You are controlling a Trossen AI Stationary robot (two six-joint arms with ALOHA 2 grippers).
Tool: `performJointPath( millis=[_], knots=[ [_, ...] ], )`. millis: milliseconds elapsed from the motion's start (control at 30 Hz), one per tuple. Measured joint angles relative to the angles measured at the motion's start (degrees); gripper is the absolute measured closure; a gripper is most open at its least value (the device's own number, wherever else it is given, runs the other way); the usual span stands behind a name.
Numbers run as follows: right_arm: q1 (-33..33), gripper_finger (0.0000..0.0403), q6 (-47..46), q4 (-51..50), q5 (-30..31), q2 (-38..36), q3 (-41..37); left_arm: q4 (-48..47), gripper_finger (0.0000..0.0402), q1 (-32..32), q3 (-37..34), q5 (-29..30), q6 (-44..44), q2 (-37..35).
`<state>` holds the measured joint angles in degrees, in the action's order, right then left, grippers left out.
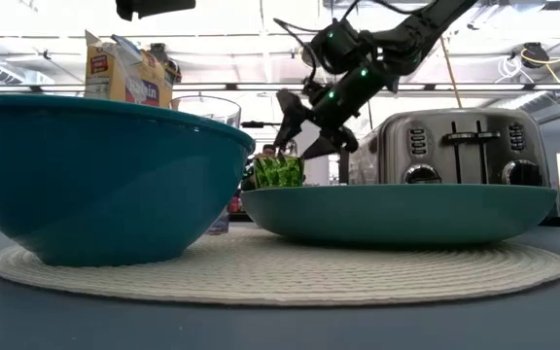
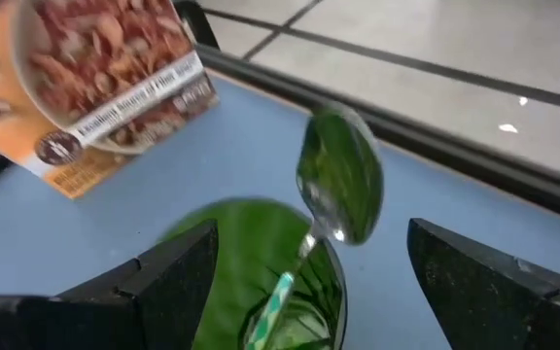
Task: Arrange a breakfast setting
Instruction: Put the blue patterned spoon from the green cup on the table to the left of the white tablemat
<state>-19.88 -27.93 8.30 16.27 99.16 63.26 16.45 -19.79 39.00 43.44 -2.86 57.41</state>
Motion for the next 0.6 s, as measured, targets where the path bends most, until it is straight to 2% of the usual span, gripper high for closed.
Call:
performJointPath(
  millis=[200,600],
  knots=[
    [0.0,0.0078,0.27,1.0,-0.1,3.13,0.0,-0.01,0.003,0.01,0.0,0.0,-0.12,0.0],
    [0.0,0.0078,1.76,6.29,0.0,3.21,-0.04,-0.15,0.003,0.0,0.0,-0.02,0.38,0.0]
  ],
)
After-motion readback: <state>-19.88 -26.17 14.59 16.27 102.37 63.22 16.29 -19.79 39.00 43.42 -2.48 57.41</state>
